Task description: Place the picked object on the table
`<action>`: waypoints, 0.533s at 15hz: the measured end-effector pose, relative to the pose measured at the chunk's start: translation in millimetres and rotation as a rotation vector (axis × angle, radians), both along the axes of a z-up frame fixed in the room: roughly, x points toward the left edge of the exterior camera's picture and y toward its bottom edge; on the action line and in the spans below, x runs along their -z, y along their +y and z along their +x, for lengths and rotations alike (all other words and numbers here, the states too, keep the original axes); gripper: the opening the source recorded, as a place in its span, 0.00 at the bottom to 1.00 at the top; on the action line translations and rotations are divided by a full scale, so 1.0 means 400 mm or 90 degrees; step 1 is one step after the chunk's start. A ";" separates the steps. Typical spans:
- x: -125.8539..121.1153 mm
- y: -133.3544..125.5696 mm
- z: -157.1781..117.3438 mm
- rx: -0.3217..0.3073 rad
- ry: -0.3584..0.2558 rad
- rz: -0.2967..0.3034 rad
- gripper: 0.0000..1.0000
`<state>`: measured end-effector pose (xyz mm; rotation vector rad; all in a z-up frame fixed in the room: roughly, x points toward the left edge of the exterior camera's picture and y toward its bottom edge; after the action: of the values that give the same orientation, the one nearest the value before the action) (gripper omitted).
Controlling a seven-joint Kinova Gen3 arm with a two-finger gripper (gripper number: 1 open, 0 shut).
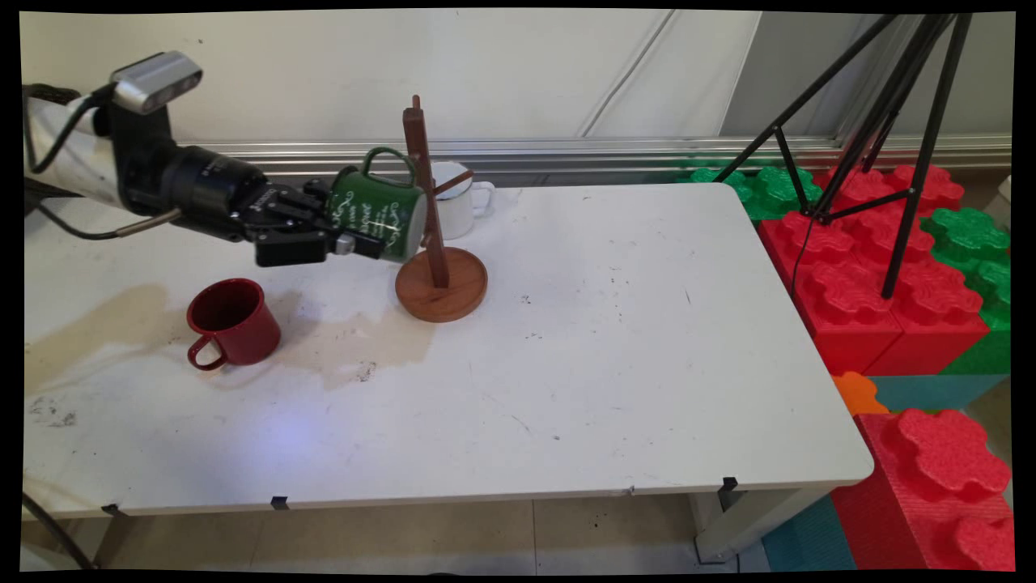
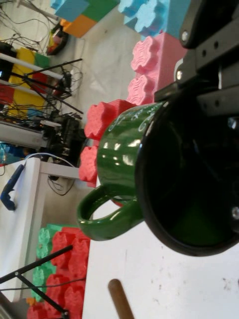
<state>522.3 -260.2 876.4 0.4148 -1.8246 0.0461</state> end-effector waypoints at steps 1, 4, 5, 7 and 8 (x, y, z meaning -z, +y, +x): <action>-0.003 0.005 0.005 0.002 -0.003 -0.002 0.00; -0.012 0.025 0.031 0.011 -0.022 -0.012 0.00; -0.014 0.030 0.039 0.012 -0.027 -0.015 0.00; -0.019 0.044 0.071 0.015 -0.049 -0.024 0.00; -0.022 0.051 0.090 0.015 -0.062 -0.030 0.00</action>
<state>558.1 -240.0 885.3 0.3641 -1.9196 0.0940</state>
